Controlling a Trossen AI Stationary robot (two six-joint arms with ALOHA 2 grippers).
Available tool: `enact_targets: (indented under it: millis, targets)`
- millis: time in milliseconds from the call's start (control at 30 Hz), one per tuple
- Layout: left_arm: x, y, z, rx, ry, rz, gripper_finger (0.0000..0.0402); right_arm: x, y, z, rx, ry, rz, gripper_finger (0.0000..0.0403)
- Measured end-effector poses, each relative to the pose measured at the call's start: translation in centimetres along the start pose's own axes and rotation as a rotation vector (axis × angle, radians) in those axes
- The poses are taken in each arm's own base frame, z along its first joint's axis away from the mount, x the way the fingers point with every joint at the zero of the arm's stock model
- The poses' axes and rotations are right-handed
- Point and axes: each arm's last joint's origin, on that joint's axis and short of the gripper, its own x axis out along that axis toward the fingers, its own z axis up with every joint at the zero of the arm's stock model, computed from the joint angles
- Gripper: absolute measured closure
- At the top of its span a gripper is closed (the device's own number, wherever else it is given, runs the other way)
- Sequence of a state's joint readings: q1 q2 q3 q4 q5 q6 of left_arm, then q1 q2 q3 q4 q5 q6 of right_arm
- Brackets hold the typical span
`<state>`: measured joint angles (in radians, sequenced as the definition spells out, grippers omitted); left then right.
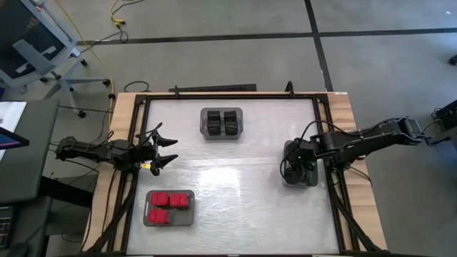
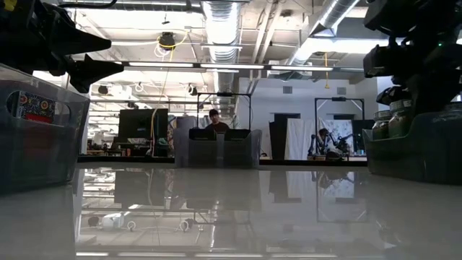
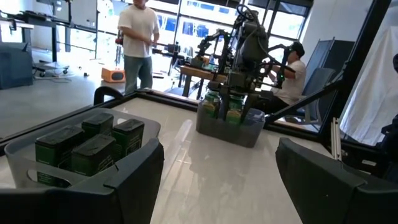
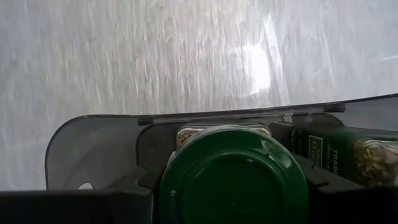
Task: Sort spices by type
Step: Put the green seasoning bottle into the middle right black transparent bin
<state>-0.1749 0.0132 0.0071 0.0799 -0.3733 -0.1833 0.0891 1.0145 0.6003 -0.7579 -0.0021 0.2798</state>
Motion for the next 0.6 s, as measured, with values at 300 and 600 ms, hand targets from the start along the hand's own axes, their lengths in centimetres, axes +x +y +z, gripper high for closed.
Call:
enact_targets:
  millis: [300,600]
  targets:
    - [0.0,0.0,0.0,0.0,0.0,0.0,0.0104,-0.79,-0.04,-0.04,-0.001,0.051,-0.025,0.0189]
    - [0.0,0.0,0.0,0.0,0.0,0.0,0.0104,-0.67,-0.07,-0.04,-0.004,0.056,-0.048,0.0189]
